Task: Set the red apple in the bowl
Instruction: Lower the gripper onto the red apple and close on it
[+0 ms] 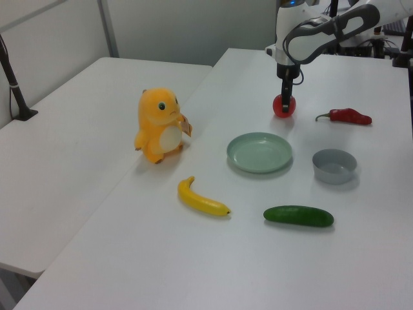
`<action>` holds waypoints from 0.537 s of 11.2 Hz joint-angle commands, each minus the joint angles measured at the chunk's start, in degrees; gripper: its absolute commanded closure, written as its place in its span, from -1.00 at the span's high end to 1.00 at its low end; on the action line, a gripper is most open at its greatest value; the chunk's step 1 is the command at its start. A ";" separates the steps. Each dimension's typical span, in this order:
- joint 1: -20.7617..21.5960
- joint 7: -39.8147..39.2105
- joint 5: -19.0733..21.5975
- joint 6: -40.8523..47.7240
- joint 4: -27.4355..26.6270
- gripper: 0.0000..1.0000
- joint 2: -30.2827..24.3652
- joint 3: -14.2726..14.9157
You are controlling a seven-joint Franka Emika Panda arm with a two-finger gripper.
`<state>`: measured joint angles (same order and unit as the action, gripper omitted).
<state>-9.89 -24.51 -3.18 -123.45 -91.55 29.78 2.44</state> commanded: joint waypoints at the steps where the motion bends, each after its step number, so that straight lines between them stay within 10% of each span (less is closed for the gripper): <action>1: 0.13 -2.11 -0.95 -1.88 -1.61 -0.31 -0.42 0.46; 2: 0.13 -3.07 -0.95 -1.79 -1.61 -0.59 -0.42 0.46; 6: 0.13 -3.00 -0.95 -1.00 -1.44 -0.65 -1.12 0.37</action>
<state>-9.92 -26.46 -3.44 -123.46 -91.56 29.71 2.45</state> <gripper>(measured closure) 0.185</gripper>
